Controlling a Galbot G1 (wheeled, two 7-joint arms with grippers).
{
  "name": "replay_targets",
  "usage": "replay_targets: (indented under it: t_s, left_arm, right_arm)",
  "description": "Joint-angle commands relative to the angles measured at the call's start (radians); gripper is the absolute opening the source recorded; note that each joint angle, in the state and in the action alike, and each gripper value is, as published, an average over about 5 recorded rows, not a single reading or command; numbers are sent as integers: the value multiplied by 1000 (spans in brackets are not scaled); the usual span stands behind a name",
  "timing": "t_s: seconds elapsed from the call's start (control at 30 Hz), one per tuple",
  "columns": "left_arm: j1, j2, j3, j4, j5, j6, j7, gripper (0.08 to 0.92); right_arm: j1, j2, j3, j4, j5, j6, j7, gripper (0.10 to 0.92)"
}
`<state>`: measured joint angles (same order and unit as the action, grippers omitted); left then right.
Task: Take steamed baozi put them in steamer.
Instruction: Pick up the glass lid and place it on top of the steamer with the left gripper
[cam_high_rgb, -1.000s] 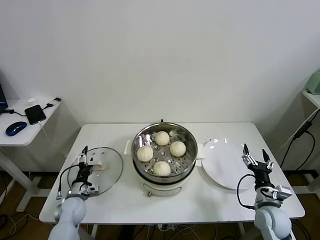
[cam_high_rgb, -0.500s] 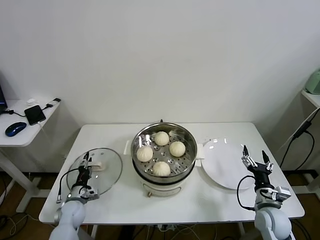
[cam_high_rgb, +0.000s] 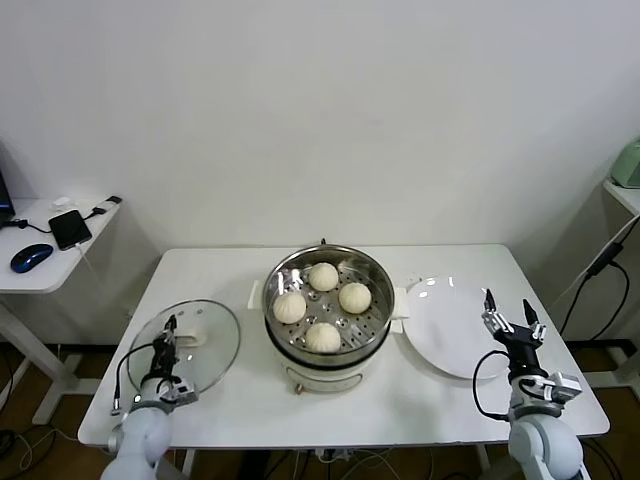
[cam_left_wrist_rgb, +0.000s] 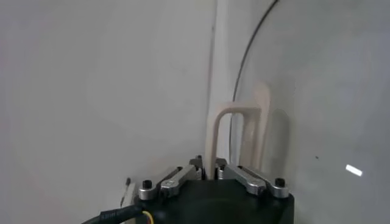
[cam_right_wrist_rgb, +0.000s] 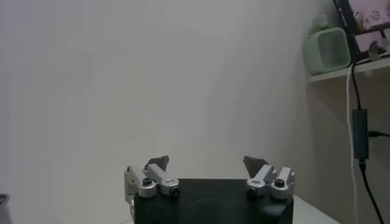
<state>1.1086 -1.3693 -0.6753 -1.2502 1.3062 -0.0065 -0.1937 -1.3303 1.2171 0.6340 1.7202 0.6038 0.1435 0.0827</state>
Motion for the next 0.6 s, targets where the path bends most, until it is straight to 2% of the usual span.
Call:
replay_targets:
  t_s: [0.03, 0.13, 0.23, 0.3, 0.4, 0.6]
  left_arm:
    - [89, -10, 42, -258, -34, 248, 14, 170]
    - [115, -16, 82, -354, 10, 419, 11, 170]
    - [132, -29, 107, -431, 66, 517, 37, 170]
    - [143, -43, 110, -493, 120, 563, 101, 170]
    - [148, -79, 102, -589, 228, 618, 239, 170]
    - [94, -151, 105, -715, 339, 701, 450, 170]
  right_arm:
    - [0, 0, 2, 1, 0, 0, 0, 823]
    - [0, 0, 4, 2, 1, 0, 0, 823]
    - [1, -4, 6, 3, 3, 0, 0, 823]
    - [4, -6, 6, 2, 5, 0, 0, 823]
    - [9, -6, 6, 1, 7, -1, 0, 823]
    - [16, 3, 2, -2, 10, -1, -1, 823]
